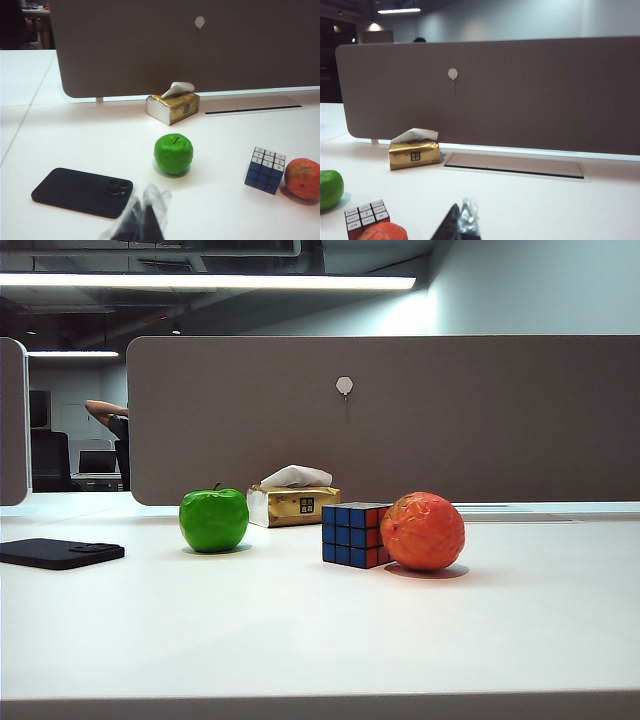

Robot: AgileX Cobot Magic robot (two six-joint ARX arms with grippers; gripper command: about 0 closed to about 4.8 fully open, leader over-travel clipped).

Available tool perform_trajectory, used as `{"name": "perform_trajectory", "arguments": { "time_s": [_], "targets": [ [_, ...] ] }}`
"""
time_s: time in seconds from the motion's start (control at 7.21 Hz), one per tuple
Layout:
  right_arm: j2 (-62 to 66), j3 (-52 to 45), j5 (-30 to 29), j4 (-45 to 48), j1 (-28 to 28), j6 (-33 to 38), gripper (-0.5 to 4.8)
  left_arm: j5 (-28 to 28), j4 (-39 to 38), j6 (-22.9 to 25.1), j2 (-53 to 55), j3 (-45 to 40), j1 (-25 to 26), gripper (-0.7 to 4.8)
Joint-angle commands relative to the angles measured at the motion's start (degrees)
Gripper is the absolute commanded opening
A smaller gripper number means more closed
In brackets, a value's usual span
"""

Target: Move all the fruits on the tabletop near the face of the Rubik's cube that has the color most similar to each fruit.

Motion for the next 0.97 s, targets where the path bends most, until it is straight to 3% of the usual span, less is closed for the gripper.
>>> {"name": "perform_trajectory", "arguments": {
  "time_s": [0.14,0.42,0.55,0.69,0.97],
  "targets": [
    [-0.17,2.25,-0.28,-3.48,0.04,-1.4,-0.01,-1.38,0.5,-1.92,0.04,0.11,0.0,-0.05],
    [-0.2,2.23,-0.55,-5.42,0.04,-1.38,-0.01,-2.93,-1.99,-1.86,0.04,-0.48,0.0,-0.05],
    [-0.2,2.23,-1.2,-5.44,0.04,-1.38,-0.01,-2.29,1.03,-1.68,0.04,-3.04,0.0,-0.05],
    [-0.2,2.21,-1.79,-5.46,0.04,-1.36,-0.01,8.9,11.54,-1.9,0.04,-12.04,0.0,-0.05],
    [-0.2,2.21,-1.79,-5.51,0.04,-1.36,-0.01,14.86,19.3,-1.62,0.04,-16.94,0.0,-0.05]
  ]
}}
